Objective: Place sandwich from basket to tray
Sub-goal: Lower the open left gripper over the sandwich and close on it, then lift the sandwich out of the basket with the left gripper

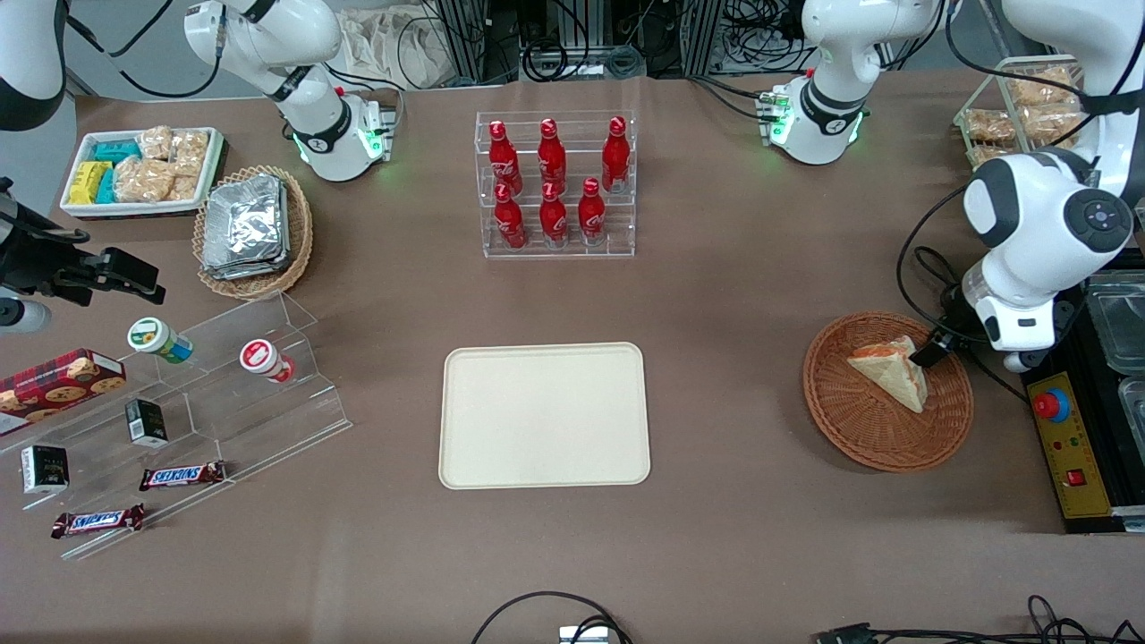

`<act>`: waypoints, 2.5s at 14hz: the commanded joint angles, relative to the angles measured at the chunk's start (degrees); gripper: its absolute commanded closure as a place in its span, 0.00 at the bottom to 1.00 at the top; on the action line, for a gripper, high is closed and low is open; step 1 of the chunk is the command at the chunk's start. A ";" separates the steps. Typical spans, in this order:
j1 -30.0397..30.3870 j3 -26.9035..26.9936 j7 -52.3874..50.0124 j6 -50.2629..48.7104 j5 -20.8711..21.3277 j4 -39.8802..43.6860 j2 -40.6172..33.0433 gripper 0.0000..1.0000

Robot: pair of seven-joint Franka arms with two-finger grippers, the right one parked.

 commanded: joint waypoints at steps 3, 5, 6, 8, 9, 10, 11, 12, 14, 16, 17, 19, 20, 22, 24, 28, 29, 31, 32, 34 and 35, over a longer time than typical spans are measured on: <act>-0.96 -0.05 -3.60 3.54 0.76 -0.53 2.13 0.00; -0.96 -0.05 -4.39 4.07 0.76 -0.53 2.75 0.00; -0.96 -0.05 -4.57 4.16 0.76 -0.53 3.02 0.00; -1.05 -0.05 -4.66 4.94 0.76 -0.62 3.54 0.00; -1.13 -0.05 -4.83 5.38 0.76 -0.62 3.81 0.00; -1.13 -0.05 -5.44 6.00 0.76 -0.71 4.24 0.00; -1.13 -0.05 -5.88 6.52 0.76 -0.79 4.68 0.00; -1.13 -0.05 -6.06 7.40 0.76 -0.97 5.21 0.00; -1.13 -0.05 -6.15 9.59 0.76 -1.76 6.09 0.00; -1.13 -0.05 -6.85 11.27 0.76 -2.11 7.06 0.00; -1.13 -0.05 -7.11 12.32 0.76 -2.37 7.58 0.00; -1.13 0.03 -7.12 15.04 0.76 -3.51 8.38 0.00; -1.13 0.03 -7.12 15.66 0.76 -3.69 8.82 0.00; -1.13 0.03 -7.12 15.84 0.76 -3.69 9.35 0.00; -1.13 0.12 -7.12 16.81 0.76 -3.87 9.78 0.00; -1.13 0.12 -7.03 17.34 0.76 -3.96 10.22 0.30; -1.13 0.12 -7.03 17.34 0.76 -3.96 10.23 0.51; -1.13 0.12 -6.85 17.34 0.76 -3.96 10.14 0.74; -1.13 0.12 -6.68 17.25 0.94 -3.96 10.14 0.75; -1.13 0.12 -6.50 17.08 0.94 -3.87 9.88 0.79; -1.13 0.12 -6.33 16.81 0.94 -3.87 9.61 0.80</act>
